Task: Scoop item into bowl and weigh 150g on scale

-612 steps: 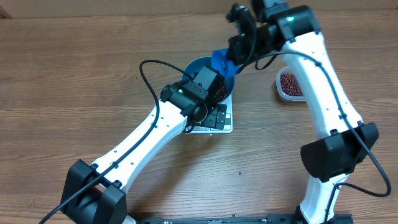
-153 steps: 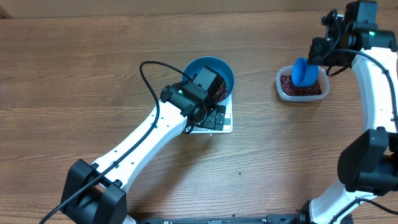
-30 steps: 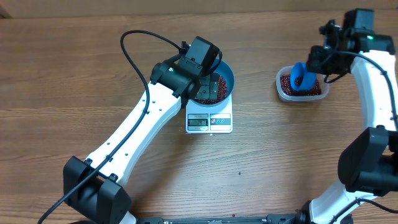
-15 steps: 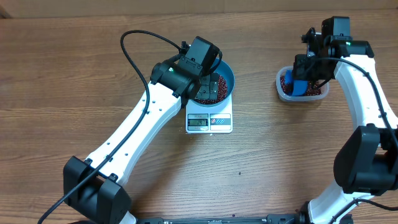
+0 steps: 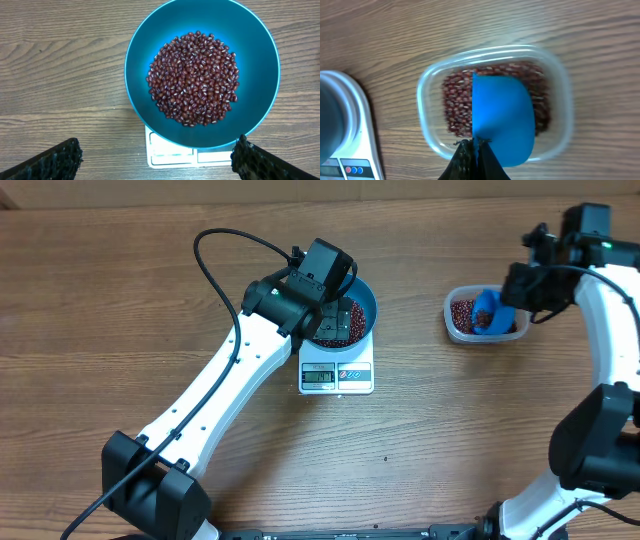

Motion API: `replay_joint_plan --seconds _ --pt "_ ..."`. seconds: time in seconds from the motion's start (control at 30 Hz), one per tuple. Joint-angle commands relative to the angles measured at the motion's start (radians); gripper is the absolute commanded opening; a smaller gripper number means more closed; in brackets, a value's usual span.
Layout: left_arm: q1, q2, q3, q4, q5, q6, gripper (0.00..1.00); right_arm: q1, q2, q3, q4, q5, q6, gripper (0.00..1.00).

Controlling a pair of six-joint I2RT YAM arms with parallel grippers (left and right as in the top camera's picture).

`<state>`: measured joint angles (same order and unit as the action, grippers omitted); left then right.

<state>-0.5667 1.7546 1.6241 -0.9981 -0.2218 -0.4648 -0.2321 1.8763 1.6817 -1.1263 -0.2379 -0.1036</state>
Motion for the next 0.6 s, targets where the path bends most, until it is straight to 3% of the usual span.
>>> replay_joint_plan --seconds 0.0,0.33,0.57 --pt "0.008 -0.005 0.026 0.004 -0.014 0.005 1.0 -0.018 -0.025 0.082 -0.019 -0.055 0.006 0.04" --pt "0.008 -0.005 0.026 0.004 -0.014 0.005 0.99 0.007 -0.025 0.283 -0.063 -0.504 0.006 0.04" --pt "0.008 -0.005 0.026 0.004 -0.014 0.005 0.99 0.147 -0.025 0.294 -0.003 -0.483 0.006 0.04"
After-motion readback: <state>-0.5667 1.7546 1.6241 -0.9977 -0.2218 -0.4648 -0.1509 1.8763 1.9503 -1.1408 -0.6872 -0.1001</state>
